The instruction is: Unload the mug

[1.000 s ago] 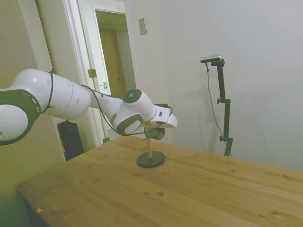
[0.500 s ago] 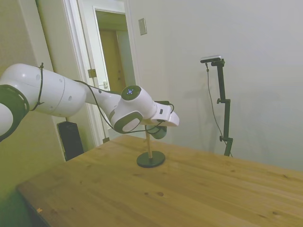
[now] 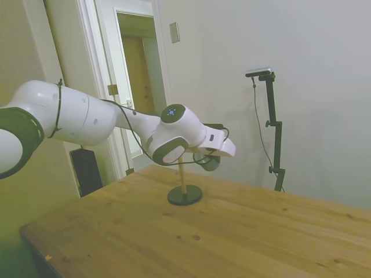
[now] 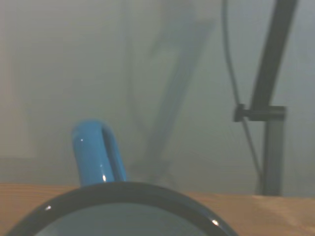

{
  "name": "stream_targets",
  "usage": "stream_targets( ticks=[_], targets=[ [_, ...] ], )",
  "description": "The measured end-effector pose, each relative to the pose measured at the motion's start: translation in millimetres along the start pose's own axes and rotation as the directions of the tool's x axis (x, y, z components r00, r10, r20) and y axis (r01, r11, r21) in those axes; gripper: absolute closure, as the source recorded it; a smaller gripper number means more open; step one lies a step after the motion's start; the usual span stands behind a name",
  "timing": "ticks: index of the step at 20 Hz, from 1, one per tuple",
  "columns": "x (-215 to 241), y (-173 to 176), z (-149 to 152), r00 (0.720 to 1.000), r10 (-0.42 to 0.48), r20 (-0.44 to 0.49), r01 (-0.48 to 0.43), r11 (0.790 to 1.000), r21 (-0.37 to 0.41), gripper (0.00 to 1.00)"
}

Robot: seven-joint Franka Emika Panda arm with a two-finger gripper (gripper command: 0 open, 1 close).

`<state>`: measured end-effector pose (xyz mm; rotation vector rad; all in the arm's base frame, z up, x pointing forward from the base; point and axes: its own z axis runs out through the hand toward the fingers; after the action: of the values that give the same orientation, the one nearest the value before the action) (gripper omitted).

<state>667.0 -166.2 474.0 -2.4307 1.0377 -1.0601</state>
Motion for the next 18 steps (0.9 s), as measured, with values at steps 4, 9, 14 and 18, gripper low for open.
stream_targets(
  ticks=[4, 9, 14, 18],
  targets=[
    [22, 39, -11, 0.995, 0.083, 0.062, -0.072, 0.984, -0.162, 1.0],
    [-7, 56, -45, 0.961, 0.108, 0.253, -0.04, 0.965, -0.261, 1.0],
    [-78, 68, -57, 0.91, 0.067, 0.409, 0.074, 0.944, -0.321, 1.0],
    [-108, 72, -49, 0.89, 0.036, 0.454, 0.14, 0.927, -0.349, 1.0]
  ],
)
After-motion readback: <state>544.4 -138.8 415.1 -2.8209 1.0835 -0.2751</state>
